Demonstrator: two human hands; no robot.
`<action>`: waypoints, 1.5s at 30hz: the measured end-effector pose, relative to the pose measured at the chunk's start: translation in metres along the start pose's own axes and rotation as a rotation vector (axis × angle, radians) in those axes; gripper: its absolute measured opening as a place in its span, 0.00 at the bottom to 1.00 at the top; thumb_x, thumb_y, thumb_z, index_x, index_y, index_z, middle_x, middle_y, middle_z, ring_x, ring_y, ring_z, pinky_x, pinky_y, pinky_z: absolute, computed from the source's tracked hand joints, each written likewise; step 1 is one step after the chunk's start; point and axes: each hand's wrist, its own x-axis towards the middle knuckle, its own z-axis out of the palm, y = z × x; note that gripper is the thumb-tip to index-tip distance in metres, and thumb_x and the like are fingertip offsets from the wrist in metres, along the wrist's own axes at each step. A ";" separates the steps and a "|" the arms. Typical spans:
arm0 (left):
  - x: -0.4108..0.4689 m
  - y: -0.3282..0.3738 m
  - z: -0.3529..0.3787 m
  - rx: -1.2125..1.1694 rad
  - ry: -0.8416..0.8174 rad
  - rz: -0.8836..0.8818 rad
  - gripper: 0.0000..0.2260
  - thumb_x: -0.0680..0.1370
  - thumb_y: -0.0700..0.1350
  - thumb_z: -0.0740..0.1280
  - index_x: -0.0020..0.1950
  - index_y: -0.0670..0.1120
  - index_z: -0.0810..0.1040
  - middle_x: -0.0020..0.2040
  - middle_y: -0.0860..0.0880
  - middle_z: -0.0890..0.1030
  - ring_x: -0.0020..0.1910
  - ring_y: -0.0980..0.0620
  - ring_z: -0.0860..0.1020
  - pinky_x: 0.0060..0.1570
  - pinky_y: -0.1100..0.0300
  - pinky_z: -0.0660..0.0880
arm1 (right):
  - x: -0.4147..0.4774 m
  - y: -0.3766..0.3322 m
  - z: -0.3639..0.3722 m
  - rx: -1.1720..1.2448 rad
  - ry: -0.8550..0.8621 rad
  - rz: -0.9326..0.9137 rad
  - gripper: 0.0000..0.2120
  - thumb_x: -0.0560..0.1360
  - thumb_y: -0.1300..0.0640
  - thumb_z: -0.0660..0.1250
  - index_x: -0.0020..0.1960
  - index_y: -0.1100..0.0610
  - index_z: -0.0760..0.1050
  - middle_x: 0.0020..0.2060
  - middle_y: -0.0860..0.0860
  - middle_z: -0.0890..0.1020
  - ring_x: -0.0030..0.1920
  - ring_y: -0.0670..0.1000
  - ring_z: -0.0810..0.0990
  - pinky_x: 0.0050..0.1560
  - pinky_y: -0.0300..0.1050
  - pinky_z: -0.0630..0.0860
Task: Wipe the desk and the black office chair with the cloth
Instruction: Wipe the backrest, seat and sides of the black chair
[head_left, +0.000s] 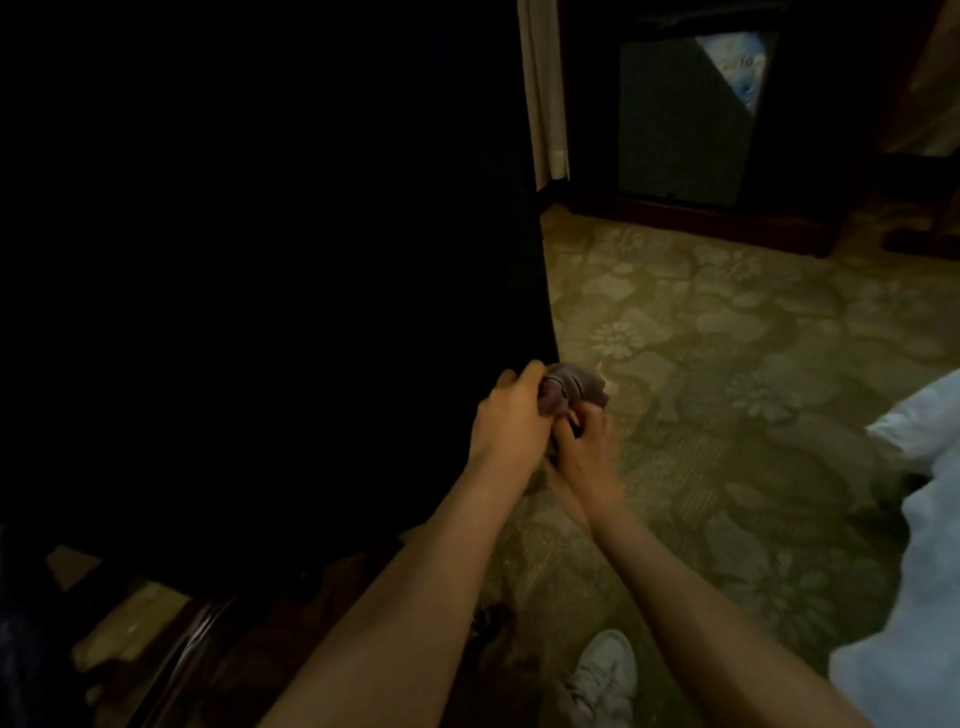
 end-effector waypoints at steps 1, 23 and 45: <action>-0.003 -0.007 0.007 0.019 -0.026 -0.014 0.15 0.78 0.51 0.63 0.63 0.48 0.70 0.58 0.44 0.74 0.56 0.42 0.76 0.49 0.52 0.73 | -0.008 -0.001 0.006 -0.015 0.004 -0.001 0.23 0.60 0.64 0.70 0.51 0.57 0.64 0.50 0.56 0.64 0.46 0.57 0.65 0.39 0.52 0.76; -0.091 -0.095 -0.105 -0.227 0.477 0.197 0.15 0.72 0.51 0.65 0.47 0.40 0.78 0.42 0.44 0.78 0.41 0.50 0.77 0.40 0.59 0.75 | 0.024 -0.129 -0.024 -0.089 0.083 -0.534 0.20 0.67 0.59 0.66 0.58 0.55 0.66 0.52 0.57 0.65 0.49 0.59 0.66 0.41 0.50 0.77; -0.163 -0.195 -0.002 -0.607 0.065 -0.568 0.09 0.73 0.43 0.69 0.37 0.46 0.70 0.36 0.48 0.74 0.49 0.40 0.76 0.37 0.62 0.60 | -0.049 -0.148 0.026 -0.214 -1.006 -0.678 0.22 0.73 0.63 0.64 0.67 0.56 0.68 0.67 0.58 0.66 0.70 0.63 0.59 0.48 0.57 0.77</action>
